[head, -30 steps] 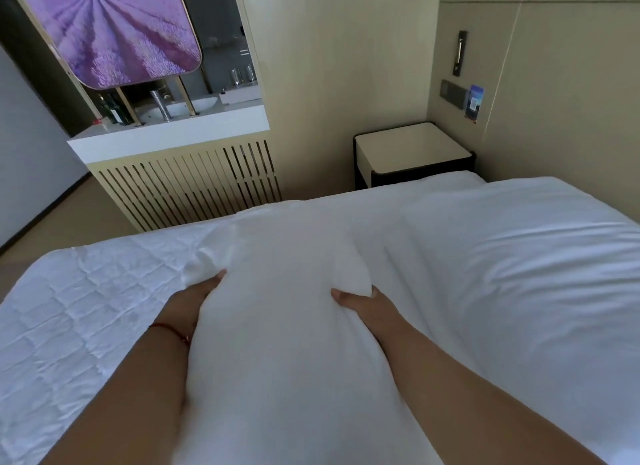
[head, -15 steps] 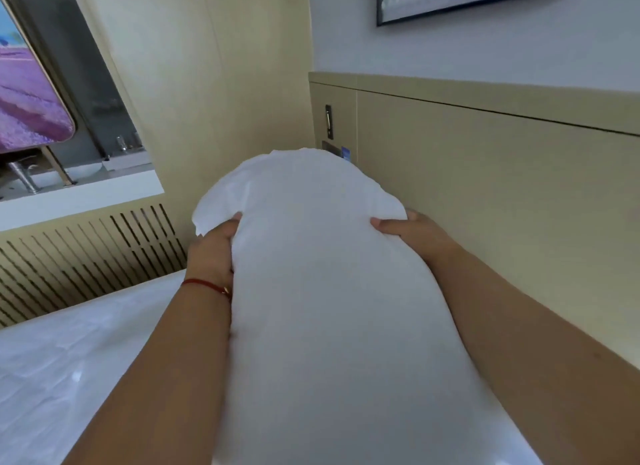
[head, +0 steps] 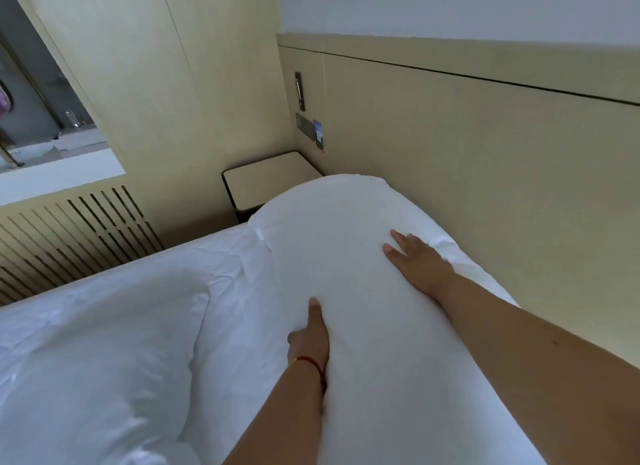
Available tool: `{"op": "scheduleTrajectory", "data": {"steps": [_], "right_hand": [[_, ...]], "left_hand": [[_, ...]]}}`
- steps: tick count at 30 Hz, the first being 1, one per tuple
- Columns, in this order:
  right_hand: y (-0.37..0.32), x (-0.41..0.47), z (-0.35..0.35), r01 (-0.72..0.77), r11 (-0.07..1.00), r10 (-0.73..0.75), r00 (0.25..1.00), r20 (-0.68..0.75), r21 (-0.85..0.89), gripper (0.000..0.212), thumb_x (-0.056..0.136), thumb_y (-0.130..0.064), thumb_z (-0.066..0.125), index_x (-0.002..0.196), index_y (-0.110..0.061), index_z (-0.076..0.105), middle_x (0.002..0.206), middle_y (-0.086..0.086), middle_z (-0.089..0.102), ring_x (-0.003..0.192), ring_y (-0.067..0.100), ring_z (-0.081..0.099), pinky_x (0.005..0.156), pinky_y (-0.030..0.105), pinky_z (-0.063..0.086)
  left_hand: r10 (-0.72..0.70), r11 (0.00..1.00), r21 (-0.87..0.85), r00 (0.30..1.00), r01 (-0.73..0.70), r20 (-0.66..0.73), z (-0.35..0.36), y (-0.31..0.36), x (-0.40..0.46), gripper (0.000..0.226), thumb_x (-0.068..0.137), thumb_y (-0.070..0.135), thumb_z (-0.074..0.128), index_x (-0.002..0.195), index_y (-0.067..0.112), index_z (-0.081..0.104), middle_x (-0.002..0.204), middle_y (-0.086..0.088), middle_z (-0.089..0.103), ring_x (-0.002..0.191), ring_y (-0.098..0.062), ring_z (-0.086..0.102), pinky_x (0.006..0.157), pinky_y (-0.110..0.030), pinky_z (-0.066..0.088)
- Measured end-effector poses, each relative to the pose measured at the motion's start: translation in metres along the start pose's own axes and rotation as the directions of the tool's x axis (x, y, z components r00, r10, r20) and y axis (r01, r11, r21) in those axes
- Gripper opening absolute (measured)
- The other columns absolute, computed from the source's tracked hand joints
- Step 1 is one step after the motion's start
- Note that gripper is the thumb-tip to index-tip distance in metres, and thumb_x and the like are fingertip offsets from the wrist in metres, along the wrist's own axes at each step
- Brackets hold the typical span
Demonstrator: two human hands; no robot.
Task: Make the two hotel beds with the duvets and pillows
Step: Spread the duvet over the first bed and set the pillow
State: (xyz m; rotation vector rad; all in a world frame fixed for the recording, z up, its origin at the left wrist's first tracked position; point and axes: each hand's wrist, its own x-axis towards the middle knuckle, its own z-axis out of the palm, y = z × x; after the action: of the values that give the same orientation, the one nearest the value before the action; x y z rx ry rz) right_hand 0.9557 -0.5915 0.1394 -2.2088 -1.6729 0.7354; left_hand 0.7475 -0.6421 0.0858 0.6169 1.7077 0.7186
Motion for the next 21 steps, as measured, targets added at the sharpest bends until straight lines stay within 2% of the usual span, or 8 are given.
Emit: {"op": "scheduleTrajectory", "data": {"steps": [4, 7, 8, 11, 13, 14, 17, 21], "right_hand": [[-0.012, -0.001, 0.011, 0.004, 0.991, -0.003, 1.0, 0.008, -0.132, 0.064, 0.089, -0.071, 0.015, 0.148, -0.048, 0.004, 0.16, -0.008, 0.006, 0.147, 0.022, 0.009, 0.115, 0.056, 0.007], [-0.04, -0.009, 0.018, 0.002, 0.99, -0.005, 1.0, -0.024, -0.143, 0.071, 0.088, -0.071, 0.013, 0.15, -0.039, 0.004, 0.16, -0.005, 0.004, 0.147, 0.023, 0.003, 0.116, 0.055, 0.003], [-0.055, -0.014, 0.021, 0.029, 0.99, -0.036, 0.998, -0.044, -0.138, 0.072, 0.089, -0.07, 0.014, 0.151, -0.035, 0.006, 0.16, -0.005, 0.004, 0.148, 0.022, 0.002, 0.117, 0.053, 0.002], [-0.11, -0.035, 0.042, 0.207, 0.966, -0.224, 0.969, -0.107, -0.153, 0.072, 0.092, -0.066, 0.018, 0.151, -0.026, 0.017, 0.16, 0.0, 0.012, 0.148, 0.02, 0.005, 0.119, 0.048, 0.003], [-0.149, -0.056, 0.067, 0.351, 0.936, -0.353, 0.931, -0.09, -0.039, 0.07, 0.093, -0.063, 0.025, 0.15, -0.021, 0.026, 0.158, 0.001, 0.022, 0.146, 0.018, 0.014, 0.12, 0.042, 0.008], [-0.168, -0.067, 0.083, 0.392, 0.917, -0.388, 0.919, -0.065, 0.069, 0.07, 0.094, -0.061, 0.029, 0.149, -0.018, 0.029, 0.156, 0.002, 0.027, 0.144, 0.018, 0.021, 0.119, 0.038, 0.013], [-0.211, -0.098, 0.14, 0.336, 0.895, -0.373, 0.924, 0.079, 0.293, 0.07, 0.094, -0.058, 0.037, 0.146, -0.012, 0.032, 0.151, 0.006, 0.037, 0.139, 0.021, 0.034, 0.111, 0.032, 0.026], [-0.247, -0.135, 0.24, 0.089, 0.939, -0.211, 0.912, 0.352, 0.333, 0.074, 0.092, -0.059, 0.041, 0.146, -0.011, 0.03, 0.145, 0.011, 0.043, 0.132, 0.026, 0.042, 0.1, 0.032, 0.033]], "left_hand": [[0.009, 0.999, -0.05, 0.998, -0.006, 0.063, -0.012, -0.013, 0.013, 0.107, 0.069, 0.088, 0.036, 0.142, 0.01, 0.044, 0.133, -0.013, 0.056, 0.118, -0.031, 0.054, 0.107, -0.041, 0.039], [0.026, 0.999, -0.025, 0.998, -0.024, 0.06, -0.025, -0.021, 0.015, 0.106, 0.066, 0.088, 0.034, 0.139, 0.012, 0.048, 0.129, -0.01, 0.059, 0.116, -0.03, 0.056, 0.106, -0.042, 0.041], [0.049, 0.999, 0.003, 0.998, -0.049, 0.044, -0.034, -0.02, 0.013, 0.102, 0.071, 0.086, 0.032, 0.137, 0.01, 0.05, 0.127, -0.01, 0.06, 0.115, -0.03, 0.057, 0.105, -0.041, 0.042], [0.13, 0.972, 0.213, 0.98, -0.097, -0.148, -0.074, -0.017, 0.009, 0.073, 0.099, 0.056, 0.023, 0.135, -0.002, 0.046, 0.125, -0.02, 0.059, 0.114, -0.034, 0.057, 0.097, -0.039, 0.045], [0.214, 0.964, 0.22, 0.927, -0.15, -0.309, -0.117, -0.015, 0.012, 0.049, 0.104, 0.024, 0.026, 0.149, 0.004, 0.025, 0.132, -0.021, 0.051, 0.118, -0.032, 0.054, 0.097, -0.034, 0.043], [0.249, 0.949, 0.276, 0.901, -0.153, -0.355, -0.144, -0.018, 0.015, 0.049, 0.103, 0.017, 0.027, 0.151, 0.006, 0.021, 0.134, -0.021, 0.05, 0.12, -0.031, 0.053, 0.099, -0.034, 0.042], [0.257, 0.926, 0.365, 0.863, -0.092, -0.435, -0.226, -0.033, 0.021, 0.056, 0.102, 0.043, 0.032, 0.134, 0.0, 0.049, 0.129, -0.021, 0.057, 0.118, -0.034, 0.054, 0.099, -0.038, 0.042], [0.24, 0.897, 0.44, 0.798, 0.035, -0.552, -0.35, -0.076, 0.032, 0.063, 0.097, 0.053, 0.038, 0.135, 0.003, 0.048, 0.134, -0.019, 0.052, 0.123, -0.035, 0.05, 0.102, -0.043, 0.04]]}}
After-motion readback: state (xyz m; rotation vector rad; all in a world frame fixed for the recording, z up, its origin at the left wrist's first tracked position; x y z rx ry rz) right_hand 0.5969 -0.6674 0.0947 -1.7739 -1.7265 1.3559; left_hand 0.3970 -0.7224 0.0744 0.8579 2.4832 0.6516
